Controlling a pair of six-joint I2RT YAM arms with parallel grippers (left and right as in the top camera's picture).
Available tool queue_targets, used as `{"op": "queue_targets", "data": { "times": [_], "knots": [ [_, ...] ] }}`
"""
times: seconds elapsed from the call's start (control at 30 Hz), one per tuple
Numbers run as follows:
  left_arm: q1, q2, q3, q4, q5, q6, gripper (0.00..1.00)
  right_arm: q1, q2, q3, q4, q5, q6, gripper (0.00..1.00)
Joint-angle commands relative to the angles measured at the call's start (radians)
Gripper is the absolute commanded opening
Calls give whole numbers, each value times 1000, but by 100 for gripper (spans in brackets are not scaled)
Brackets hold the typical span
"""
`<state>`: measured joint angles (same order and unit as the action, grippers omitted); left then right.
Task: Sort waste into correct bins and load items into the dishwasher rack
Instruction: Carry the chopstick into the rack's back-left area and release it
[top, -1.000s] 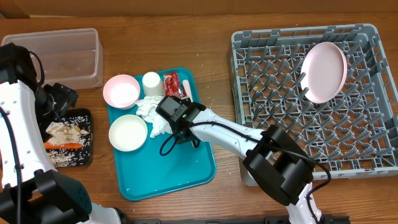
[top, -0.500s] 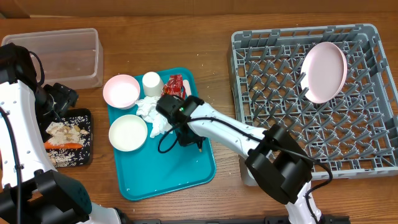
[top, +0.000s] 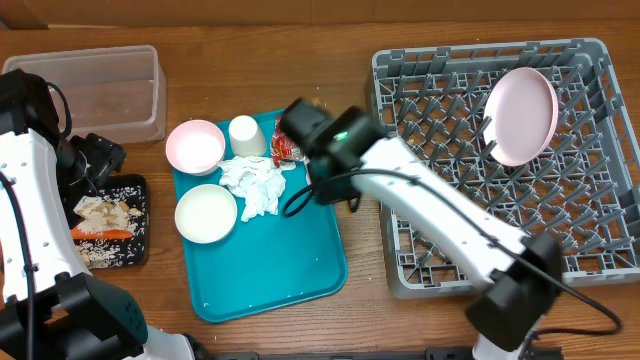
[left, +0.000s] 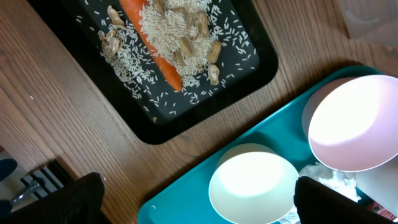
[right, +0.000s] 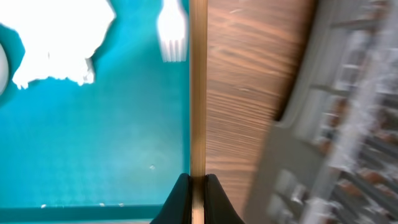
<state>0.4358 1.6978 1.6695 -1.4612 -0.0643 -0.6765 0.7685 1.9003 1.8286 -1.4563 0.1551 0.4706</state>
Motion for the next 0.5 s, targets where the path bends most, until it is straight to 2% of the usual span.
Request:
{"op": "queue_targets", "data": {
  "times": [0.0,0.13,0.3,0.4,0.47],
  "knots": [
    [2,-24,14,0,-10,8,100,-97,-74,26,-41,46,-53,4],
    [2,-24,14,0,-10,8,100,-200,-84,25,-56,101,-64,4],
    [2,-24,14,0,-10,8,100,-325,-84,24,3,72,-226,4],
    [2,-24,14,0,-10,8,100,-404,-78,19,95,-124,-389,4],
    [2,-24,14,0,-10,8,100,-433,-74,2,140,-196,-404,4]
  ]
}}
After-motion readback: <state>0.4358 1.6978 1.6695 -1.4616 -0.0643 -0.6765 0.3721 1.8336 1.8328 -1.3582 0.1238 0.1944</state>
